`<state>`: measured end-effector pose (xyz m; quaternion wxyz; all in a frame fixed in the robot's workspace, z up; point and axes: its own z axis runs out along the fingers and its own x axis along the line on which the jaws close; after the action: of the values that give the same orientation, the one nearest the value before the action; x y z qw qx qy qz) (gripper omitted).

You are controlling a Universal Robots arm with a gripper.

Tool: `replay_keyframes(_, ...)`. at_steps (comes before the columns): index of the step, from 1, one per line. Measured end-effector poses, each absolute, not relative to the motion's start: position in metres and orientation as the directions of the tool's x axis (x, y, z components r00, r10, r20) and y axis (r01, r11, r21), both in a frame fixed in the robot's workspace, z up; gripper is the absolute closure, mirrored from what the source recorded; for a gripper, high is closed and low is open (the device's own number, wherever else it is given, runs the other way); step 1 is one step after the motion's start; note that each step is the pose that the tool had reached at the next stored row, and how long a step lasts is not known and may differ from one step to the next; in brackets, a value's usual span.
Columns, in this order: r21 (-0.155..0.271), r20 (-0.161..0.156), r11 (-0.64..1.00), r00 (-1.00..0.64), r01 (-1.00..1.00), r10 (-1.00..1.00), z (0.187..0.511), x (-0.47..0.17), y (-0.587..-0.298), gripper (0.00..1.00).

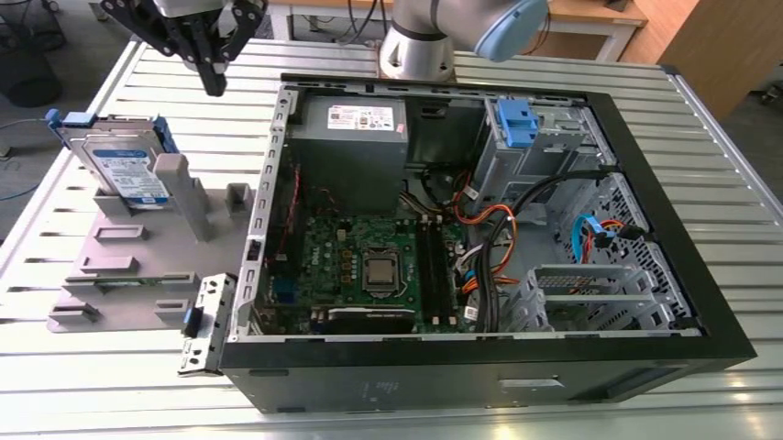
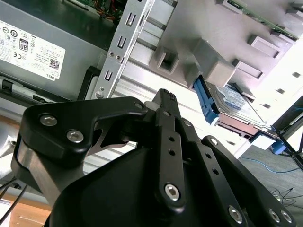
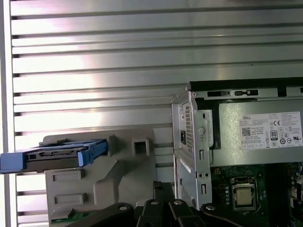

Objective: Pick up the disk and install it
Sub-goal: 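Reach for the disk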

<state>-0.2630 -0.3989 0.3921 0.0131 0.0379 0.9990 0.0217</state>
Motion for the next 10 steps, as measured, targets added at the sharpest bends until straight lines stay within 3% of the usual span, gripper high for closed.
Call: replay_keyframes(10, 0.044, -0.025, 0.996, -0.997, 0.075, 0.076, 0.392, -0.278, -0.399, 0.89)
